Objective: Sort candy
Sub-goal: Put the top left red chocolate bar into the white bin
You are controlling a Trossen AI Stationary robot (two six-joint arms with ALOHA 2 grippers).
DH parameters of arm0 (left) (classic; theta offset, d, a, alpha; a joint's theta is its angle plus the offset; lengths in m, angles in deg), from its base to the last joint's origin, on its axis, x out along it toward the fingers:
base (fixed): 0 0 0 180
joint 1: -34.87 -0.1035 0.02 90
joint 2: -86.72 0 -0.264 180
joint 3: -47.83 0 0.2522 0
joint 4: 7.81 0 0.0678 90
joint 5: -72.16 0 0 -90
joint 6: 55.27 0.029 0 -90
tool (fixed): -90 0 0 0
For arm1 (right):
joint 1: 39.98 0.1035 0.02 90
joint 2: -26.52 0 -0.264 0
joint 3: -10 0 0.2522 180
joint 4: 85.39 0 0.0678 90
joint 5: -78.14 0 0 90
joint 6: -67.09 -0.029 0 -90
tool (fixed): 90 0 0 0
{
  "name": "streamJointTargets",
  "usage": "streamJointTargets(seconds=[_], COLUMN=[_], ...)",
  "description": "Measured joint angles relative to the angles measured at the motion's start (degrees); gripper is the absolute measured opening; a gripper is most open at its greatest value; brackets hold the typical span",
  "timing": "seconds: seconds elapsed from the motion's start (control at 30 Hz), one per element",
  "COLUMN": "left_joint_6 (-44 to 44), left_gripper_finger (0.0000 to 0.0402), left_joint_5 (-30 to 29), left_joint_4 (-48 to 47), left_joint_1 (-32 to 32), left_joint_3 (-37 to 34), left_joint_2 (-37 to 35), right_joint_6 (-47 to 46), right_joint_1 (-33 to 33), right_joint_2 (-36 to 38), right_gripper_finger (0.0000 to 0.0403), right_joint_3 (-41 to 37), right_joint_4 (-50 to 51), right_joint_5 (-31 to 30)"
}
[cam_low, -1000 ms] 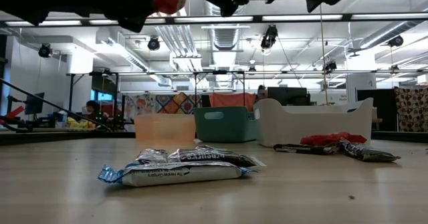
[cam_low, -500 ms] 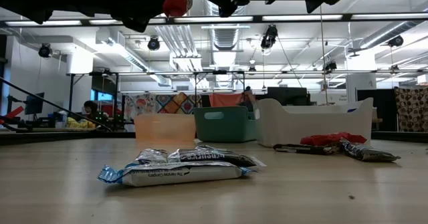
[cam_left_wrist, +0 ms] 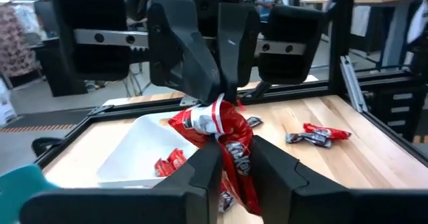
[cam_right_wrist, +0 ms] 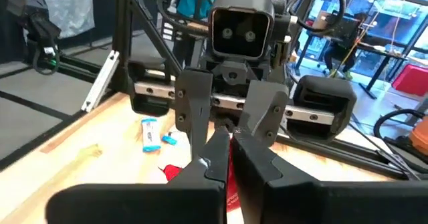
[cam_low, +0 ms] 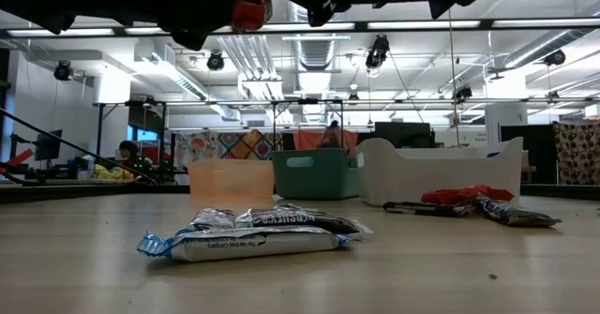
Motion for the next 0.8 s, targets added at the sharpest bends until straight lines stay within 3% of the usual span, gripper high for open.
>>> streamJointTargets(seconds=[0.2,0.43,0.7,0.8], left_joint_6=[-0.09,1.62,-2.22,-5.91], left_gripper_finger=[0.0093,0.0102,0.0030,0.0017], left_joint_5=[-2.12,-3.23,-2.62,-2.63], left_joint_4=[0.65,0.10,-5.65,-10.83], left_joint_1=[-0.29,-0.57,-0.57,-0.89], left_joint_3=[0.15,0.20,0.09,0.02], left_joint_2=[0.39,0.33,0.35,0.71], right_joint_6=[0.16,0.73,-3.15,-7.51], right_joint_1=[-0.70,-1.19,-2.35,-2.67], right_joint_2=[2.99,6.17,7.70,7.74], right_gripper_finger=[0.0008,0.0008,0.0008,0.0008], right_joint_3=[-0.19,-0.20,-0.15,-0.15], right_joint_4=[7.73,14.01,23.16,29.10], right_joint_5=[-0.20,-2.06,-2.87,-8.35])
